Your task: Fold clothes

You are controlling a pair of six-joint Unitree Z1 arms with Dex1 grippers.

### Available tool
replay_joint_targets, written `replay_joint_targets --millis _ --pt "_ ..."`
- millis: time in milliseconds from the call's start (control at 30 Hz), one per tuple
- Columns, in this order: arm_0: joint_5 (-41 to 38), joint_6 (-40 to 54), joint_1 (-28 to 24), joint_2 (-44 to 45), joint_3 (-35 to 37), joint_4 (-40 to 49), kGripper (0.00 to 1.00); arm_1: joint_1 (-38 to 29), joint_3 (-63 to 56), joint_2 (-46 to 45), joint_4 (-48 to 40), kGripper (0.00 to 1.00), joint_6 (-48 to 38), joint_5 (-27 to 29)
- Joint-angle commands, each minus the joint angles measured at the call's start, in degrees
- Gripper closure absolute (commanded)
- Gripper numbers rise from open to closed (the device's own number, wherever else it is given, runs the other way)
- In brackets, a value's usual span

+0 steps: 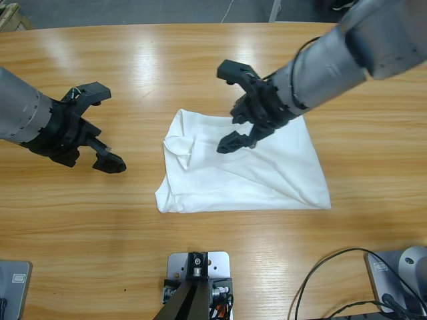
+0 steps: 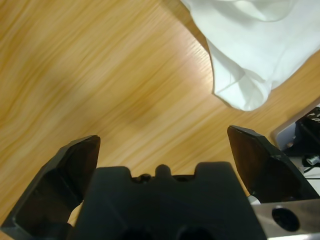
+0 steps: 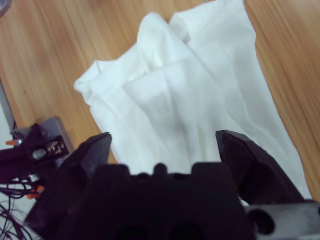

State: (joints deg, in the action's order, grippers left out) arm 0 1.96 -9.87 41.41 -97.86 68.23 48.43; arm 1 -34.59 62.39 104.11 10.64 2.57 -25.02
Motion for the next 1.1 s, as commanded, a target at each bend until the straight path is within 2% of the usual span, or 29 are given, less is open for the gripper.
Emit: replay_joint_targets --millis 33,100,133,300,433,900,967,1000,1033,1067,1100 --pt "-1.0 -1.45 -1.12 -4.46 0.04 -0.48 0.0 -0.04 4.31 7.58 -0.97 0.22 0.95 -1.61" --pt "-1.0 -1.4 -1.53 -4.73 0.06 -0.69 0.0 -0.04 4.92 8.97 -0.97 0.241 0.95 -1.8" --pt "-1.0 -1.38 -1.7 -4.8 0.06 -0.7 0.0 -0.04 4.85 9.25 -1.02 0.303 0.98 -2.17" --pt "-1.08 -1.11 -2.07 -5.34 0.06 -0.7 0.0 -0.04 1.51 9.3 -2.52 0.323 1.37 -3.54" --pt "-1.26 -1.11 -2.09 -5.87 0.14 -0.91 0.0 -0.53 0.05 9.18 -3.69 0.39 1.39 -4.24" --pt "-1.26 -0.85 -2.09 -5.85 -0.21 -1.07 0.0 -1.36 -1.23 11.34 -7.03 0.451 1.03 -4.24" --pt "-1.26 -0.85 -2.09 -5.9 -0.21 -1.11 0.0 -1.36 -1.32 10.88 -7.03 0.505 1.05 -4.49" --pt "-1.26 -0.83 -2.11 -5.94 -0.21 -1.11 0.0 -1.36 -1.62 10.69 -7.03 0.625 1.39 -4.81" --pt "-1.26 -0.76 -2.07 -5.94 -0.17 -1.14 0.0 -1.36 -1.99 10.48 -7.03 0.68 1.81 -5.02" --pt "-1.26 -0.76 -2.09 -5.94 -0.15 -1.14 0.0 -1.36 -2.51 10.06 -7.03 0.864 2.72 -5.47" --pt "-1.26 -0.76 -2.09 -5.94 -0.21 -1.14 0.0 -1.36 -2.88 9.7 -7.03 0.89 3.3 -5.95"
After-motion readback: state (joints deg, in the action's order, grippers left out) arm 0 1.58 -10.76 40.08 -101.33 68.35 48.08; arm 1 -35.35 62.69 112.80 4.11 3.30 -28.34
